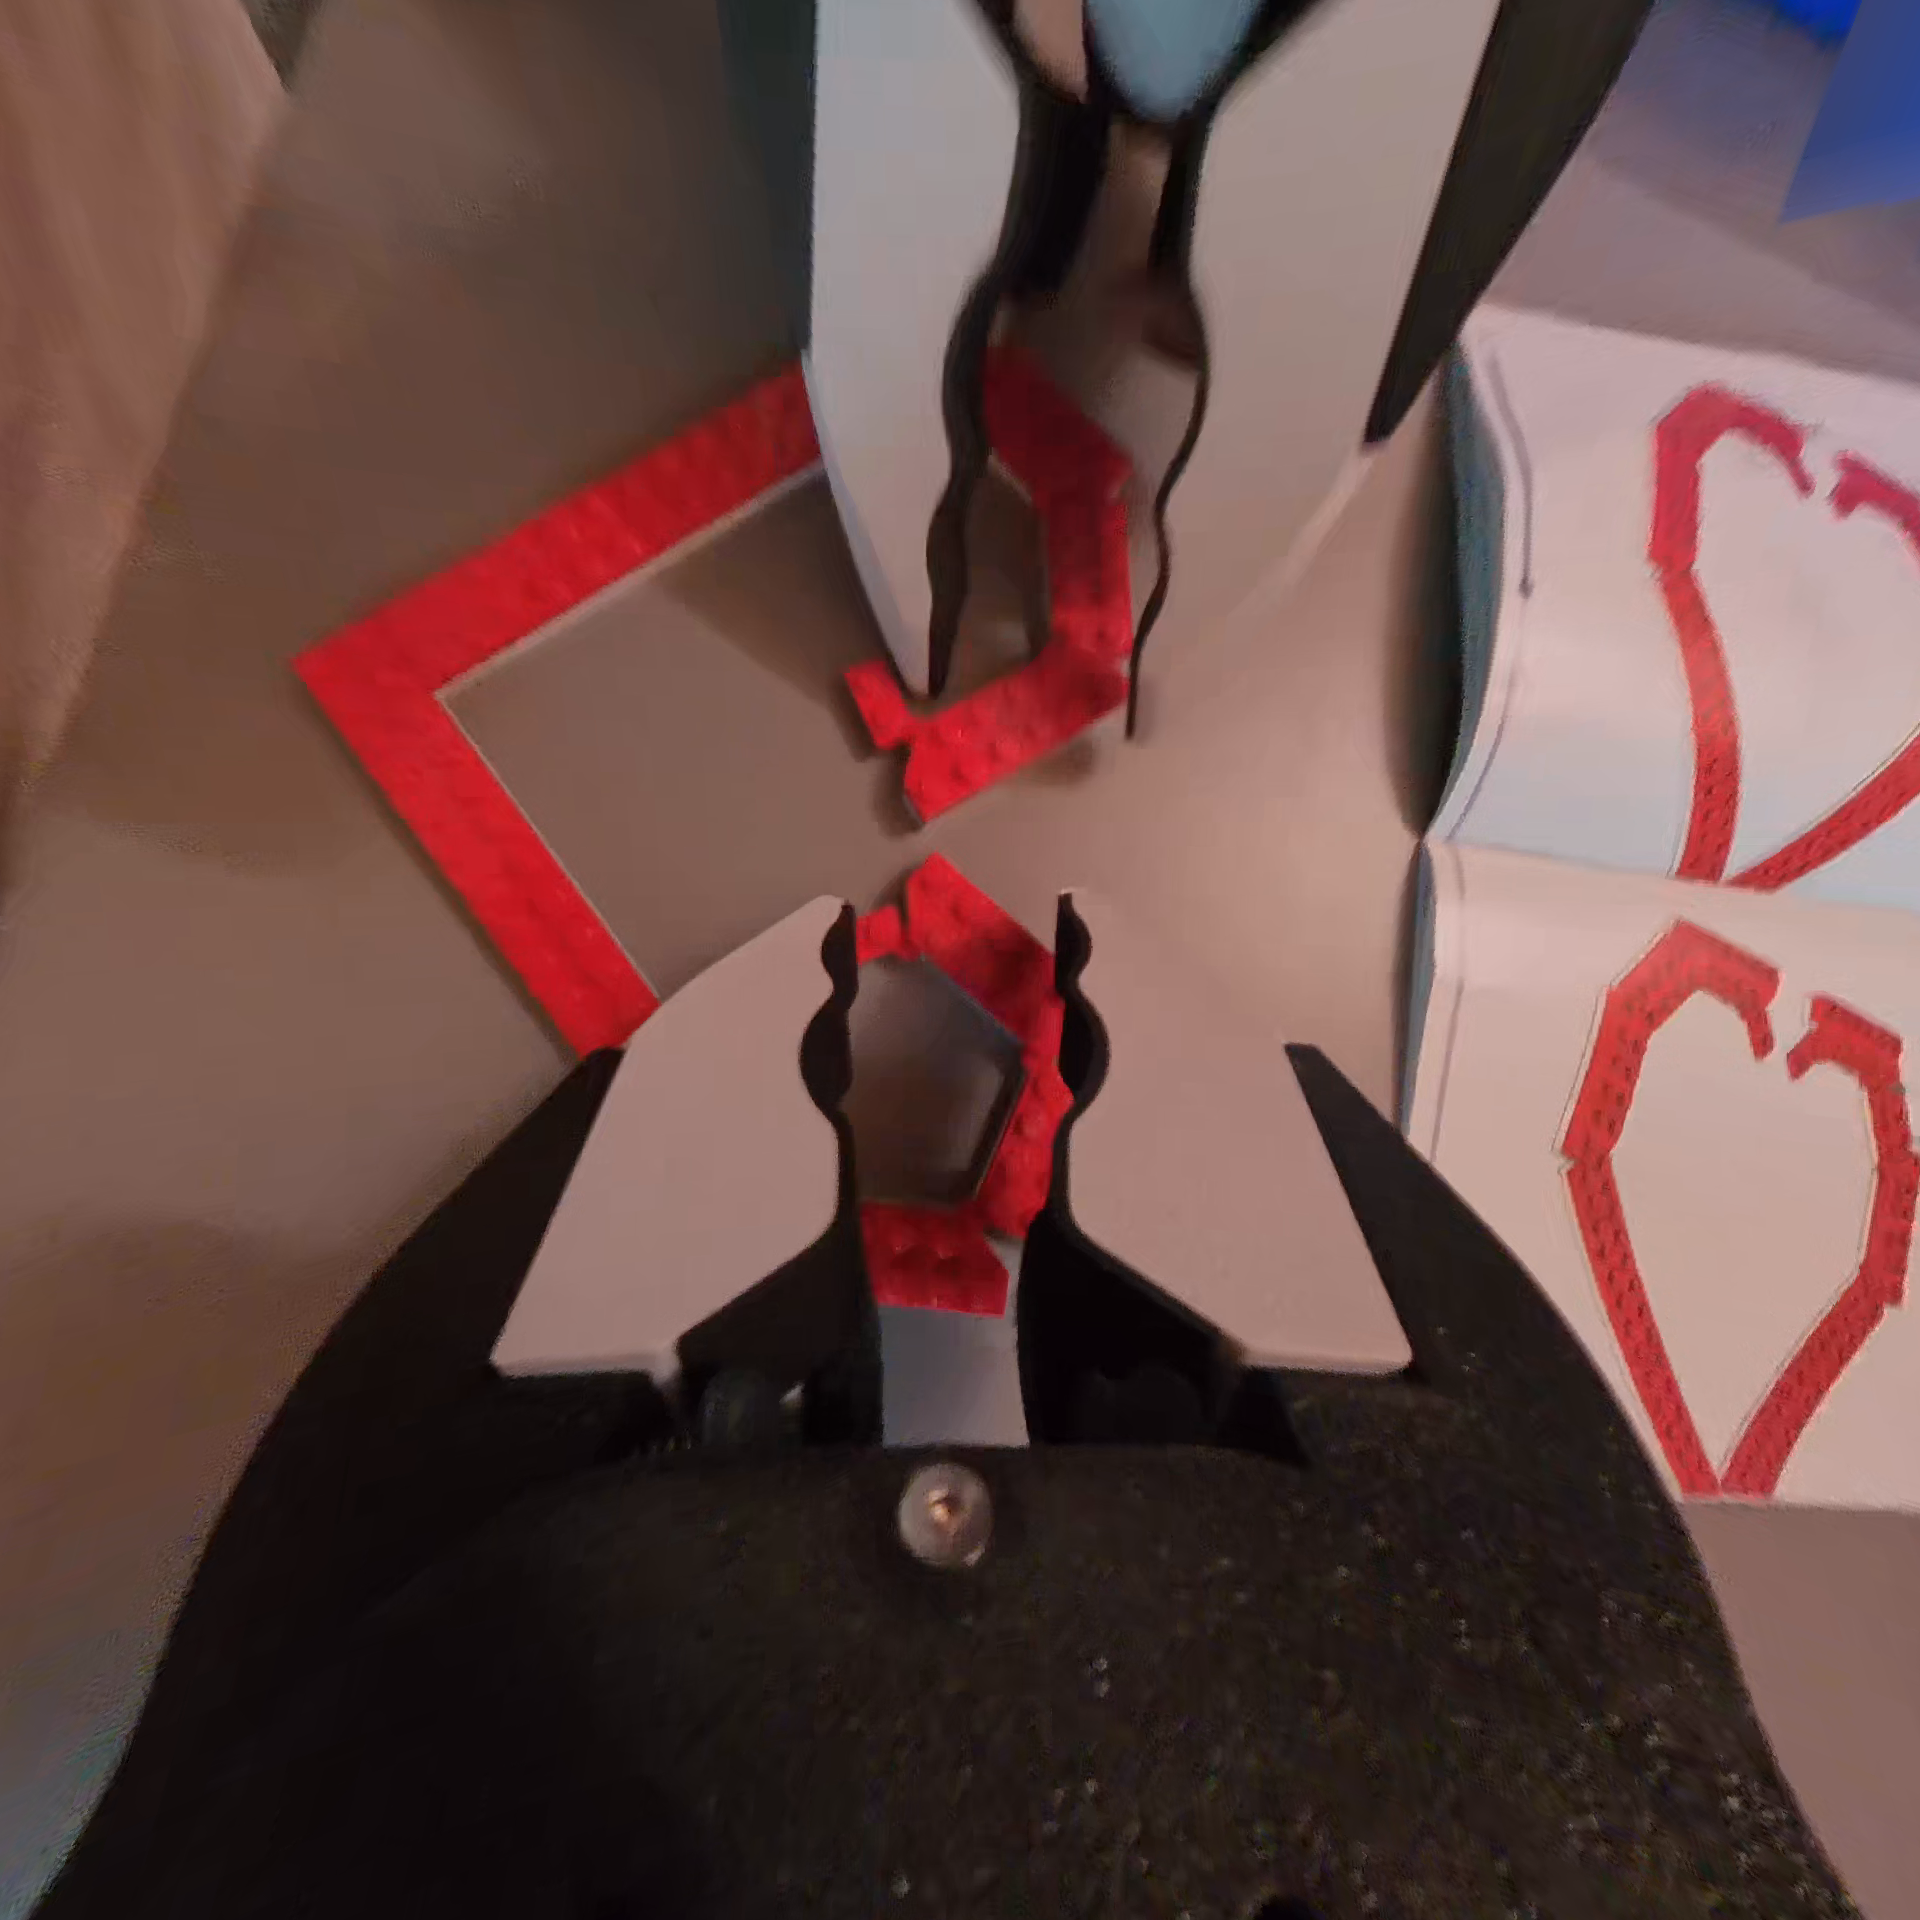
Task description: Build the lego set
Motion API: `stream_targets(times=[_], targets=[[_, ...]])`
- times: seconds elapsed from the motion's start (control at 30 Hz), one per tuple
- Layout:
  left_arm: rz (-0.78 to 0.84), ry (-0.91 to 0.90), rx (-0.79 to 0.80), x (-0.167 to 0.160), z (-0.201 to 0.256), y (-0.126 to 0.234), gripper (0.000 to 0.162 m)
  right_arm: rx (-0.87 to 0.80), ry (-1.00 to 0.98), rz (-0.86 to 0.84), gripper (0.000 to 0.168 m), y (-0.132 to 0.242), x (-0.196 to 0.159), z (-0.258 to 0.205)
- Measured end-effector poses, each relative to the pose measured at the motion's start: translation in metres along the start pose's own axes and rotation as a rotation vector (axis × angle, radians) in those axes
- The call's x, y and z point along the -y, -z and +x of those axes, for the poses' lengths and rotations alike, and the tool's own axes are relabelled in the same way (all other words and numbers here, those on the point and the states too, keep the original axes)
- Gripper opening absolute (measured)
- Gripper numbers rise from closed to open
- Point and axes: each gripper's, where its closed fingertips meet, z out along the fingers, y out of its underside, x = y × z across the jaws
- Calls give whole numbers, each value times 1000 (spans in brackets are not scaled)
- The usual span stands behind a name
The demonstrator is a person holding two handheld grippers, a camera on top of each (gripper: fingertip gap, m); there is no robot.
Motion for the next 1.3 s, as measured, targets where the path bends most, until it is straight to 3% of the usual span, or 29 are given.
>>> stream_targets(times=[0.07, 0.17, 0.37, 0.47, 0.6, 0.8, 0.93, 1.03, 1.3], targets=[[-2, -3, -17, 3, 0, -4, 27, -7, -11, 5, 31, -1, 0, 5], [-27, 62, 5, 2, -5, -5, 25, -4, -91, -18, 31, -2, -2, 7], [7, 218, 56, -2, -13, -3, 24, -317, -472, 27, 26, -2, 17, 16], [13, 244, 52, -3, -15, -3, 23, -407, -466, 175, 0, -8, 40, 0], [15, 283, 46, -5, -18, -2, 23, -497, -424, 129, 0, -9, 32, -5], [15, 345, 79, -10, -23, 1, 22, -513, -662, 69, 34, -26, 21, 11], [12, 392, 86, -14, -25, 5, 21, -521, -750, 105, 31, -33, 23, 16], [15, 389, 96, -16, -27, 5, 20, -565, -779, 99, 19, -31, 18, 23], [48, 389, 66, -17, -24, 8, 19, -531, -727, 94, 18, -31, 19, 22]])
